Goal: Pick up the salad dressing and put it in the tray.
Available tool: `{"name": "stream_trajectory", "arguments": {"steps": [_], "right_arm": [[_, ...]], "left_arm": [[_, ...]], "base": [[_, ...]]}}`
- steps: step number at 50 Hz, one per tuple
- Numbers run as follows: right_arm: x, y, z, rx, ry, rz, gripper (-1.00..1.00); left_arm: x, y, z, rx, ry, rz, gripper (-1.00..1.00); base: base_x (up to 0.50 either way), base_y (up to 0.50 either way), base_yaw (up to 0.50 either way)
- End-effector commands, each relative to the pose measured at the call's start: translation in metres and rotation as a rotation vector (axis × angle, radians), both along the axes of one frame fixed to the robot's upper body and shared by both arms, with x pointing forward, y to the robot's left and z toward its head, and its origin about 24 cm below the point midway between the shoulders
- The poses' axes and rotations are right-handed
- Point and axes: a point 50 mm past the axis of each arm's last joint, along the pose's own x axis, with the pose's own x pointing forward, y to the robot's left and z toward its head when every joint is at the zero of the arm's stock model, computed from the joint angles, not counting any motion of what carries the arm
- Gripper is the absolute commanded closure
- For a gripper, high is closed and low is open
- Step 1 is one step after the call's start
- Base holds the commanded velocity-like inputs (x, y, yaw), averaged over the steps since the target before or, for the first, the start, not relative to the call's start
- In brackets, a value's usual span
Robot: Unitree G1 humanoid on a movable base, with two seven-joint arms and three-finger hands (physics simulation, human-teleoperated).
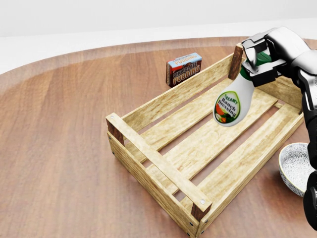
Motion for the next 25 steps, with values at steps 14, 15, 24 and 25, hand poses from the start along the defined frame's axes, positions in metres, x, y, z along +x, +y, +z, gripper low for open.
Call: {"name": "stream_trajectory", "arguments": {"steps": [14,15,24,25], "right_arm": [[0.008,0.012,-0.028,0.005,0.025,-0.113,1.0],[0.008,0.013,-0.03,0.001,0.026,-0.108,1.0],[0.007,0.014,-0.039,-0.121,-0.007,-0.129,1.0],[0.006,0.015,-0.041,-0.133,-0.024,-0.129,1.0]], "left_arm": [[0.002,-0.001,-0.003,-0.001,0.007,-0.003,-1.0],[0.002,-0.001,-0.003,-0.002,0.008,-0.001,-1.0],[0.002,-0.001,-0.003,0.0,0.008,-0.004,-1.0],[0.003,-0.002,-0.003,0.0,0.008,-0.004,-1.0]], "base": [[0.0,0.0,0.0],[0.0,0.0,0.0],[0.0,0.0,0.0],[0.0,0.0,0.0]]}}
